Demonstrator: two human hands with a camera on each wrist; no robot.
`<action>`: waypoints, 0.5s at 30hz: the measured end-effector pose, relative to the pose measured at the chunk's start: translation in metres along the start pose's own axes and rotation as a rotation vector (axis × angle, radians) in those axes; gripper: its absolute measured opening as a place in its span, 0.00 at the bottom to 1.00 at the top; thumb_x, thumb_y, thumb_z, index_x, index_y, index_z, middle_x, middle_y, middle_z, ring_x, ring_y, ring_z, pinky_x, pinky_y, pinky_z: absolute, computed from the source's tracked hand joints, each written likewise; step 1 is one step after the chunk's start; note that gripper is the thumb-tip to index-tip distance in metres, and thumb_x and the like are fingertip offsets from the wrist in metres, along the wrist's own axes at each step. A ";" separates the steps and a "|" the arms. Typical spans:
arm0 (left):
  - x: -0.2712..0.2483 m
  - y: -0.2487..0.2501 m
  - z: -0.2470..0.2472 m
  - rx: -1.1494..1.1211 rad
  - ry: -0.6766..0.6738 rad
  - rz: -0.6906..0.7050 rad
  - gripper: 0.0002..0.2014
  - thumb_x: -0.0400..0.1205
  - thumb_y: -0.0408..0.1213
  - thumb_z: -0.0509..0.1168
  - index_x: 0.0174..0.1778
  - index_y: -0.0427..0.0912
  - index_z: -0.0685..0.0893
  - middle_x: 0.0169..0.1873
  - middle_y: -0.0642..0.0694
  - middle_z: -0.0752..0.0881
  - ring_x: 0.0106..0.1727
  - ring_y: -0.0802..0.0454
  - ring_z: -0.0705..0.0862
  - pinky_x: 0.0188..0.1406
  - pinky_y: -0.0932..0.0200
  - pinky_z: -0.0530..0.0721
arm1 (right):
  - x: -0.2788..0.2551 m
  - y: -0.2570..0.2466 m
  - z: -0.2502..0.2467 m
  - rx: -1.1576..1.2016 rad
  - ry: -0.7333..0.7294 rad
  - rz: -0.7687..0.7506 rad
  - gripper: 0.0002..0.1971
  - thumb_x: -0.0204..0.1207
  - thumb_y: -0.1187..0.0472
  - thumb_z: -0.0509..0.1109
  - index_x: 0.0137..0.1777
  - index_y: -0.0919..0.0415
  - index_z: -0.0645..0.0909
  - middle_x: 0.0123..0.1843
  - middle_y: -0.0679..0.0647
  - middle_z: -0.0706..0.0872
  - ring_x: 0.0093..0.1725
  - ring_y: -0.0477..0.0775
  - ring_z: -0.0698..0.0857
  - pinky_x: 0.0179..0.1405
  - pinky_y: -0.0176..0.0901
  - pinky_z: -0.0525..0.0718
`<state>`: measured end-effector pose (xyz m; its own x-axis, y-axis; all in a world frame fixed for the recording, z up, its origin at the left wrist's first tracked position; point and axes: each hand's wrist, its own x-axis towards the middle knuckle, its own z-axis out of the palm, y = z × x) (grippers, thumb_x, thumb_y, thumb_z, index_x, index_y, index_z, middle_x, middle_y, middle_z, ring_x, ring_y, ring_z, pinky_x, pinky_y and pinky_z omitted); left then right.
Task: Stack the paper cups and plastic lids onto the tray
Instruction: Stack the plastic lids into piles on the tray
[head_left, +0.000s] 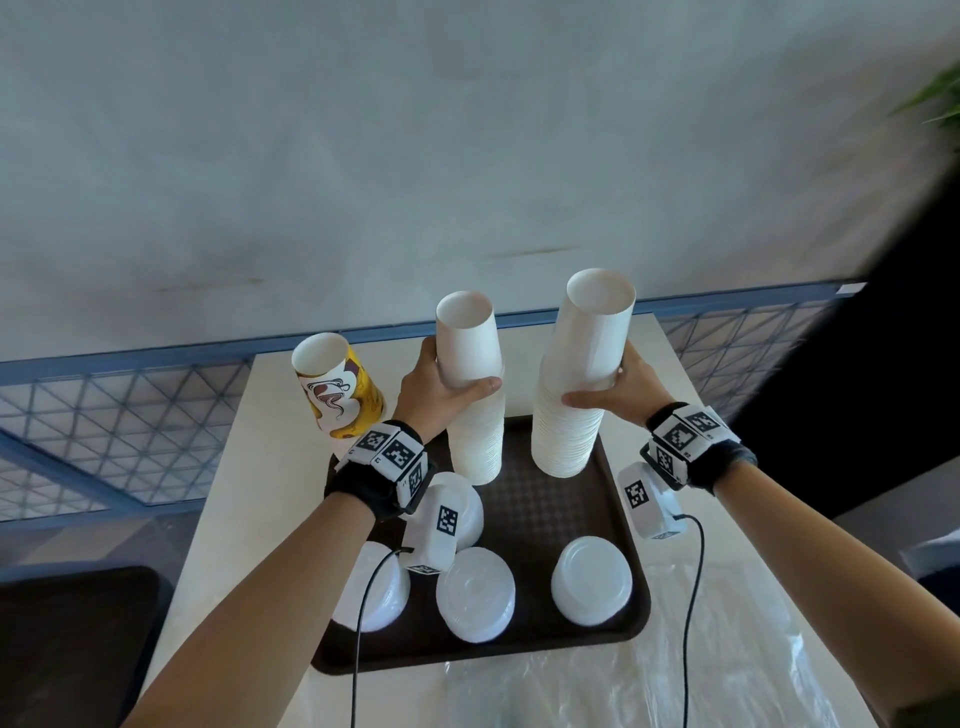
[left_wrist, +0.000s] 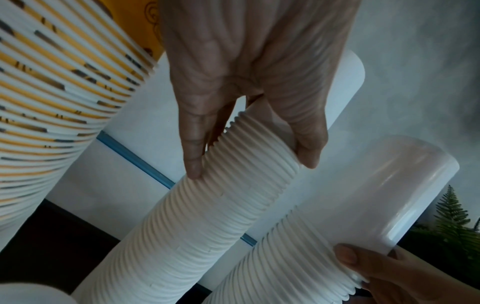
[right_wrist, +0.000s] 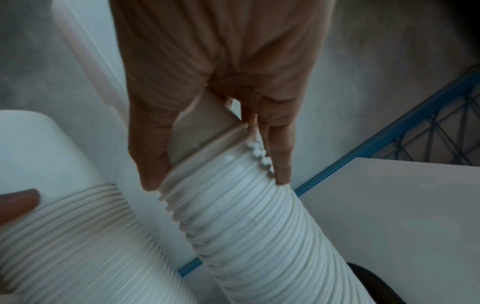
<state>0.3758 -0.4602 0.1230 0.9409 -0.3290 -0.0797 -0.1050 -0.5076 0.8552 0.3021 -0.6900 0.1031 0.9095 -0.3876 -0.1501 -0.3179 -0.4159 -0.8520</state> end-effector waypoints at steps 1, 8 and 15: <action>0.000 0.001 0.002 -0.003 -0.002 0.002 0.40 0.69 0.49 0.77 0.73 0.45 0.64 0.66 0.45 0.78 0.65 0.44 0.77 0.61 0.44 0.81 | 0.000 0.001 0.000 0.006 0.001 0.001 0.45 0.57 0.61 0.84 0.73 0.56 0.64 0.66 0.54 0.78 0.59 0.52 0.75 0.58 0.47 0.75; 0.001 0.010 0.017 -0.036 -0.007 0.010 0.36 0.71 0.44 0.76 0.72 0.44 0.66 0.65 0.45 0.80 0.62 0.46 0.79 0.53 0.60 0.74 | 0.003 0.006 0.002 0.025 -0.002 0.003 0.46 0.56 0.60 0.85 0.73 0.55 0.63 0.67 0.55 0.78 0.66 0.58 0.77 0.64 0.54 0.77; 0.004 0.015 0.028 -0.066 0.004 0.011 0.36 0.70 0.45 0.77 0.71 0.45 0.67 0.63 0.45 0.81 0.62 0.45 0.80 0.54 0.61 0.74 | 0.005 0.008 0.003 0.023 0.004 0.000 0.46 0.55 0.60 0.85 0.72 0.56 0.63 0.67 0.56 0.78 0.67 0.58 0.76 0.64 0.54 0.77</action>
<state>0.3695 -0.4912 0.1209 0.9412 -0.3309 -0.0684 -0.0939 -0.4507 0.8877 0.3046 -0.6924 0.0943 0.9087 -0.3904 -0.1481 -0.3113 -0.3969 -0.8635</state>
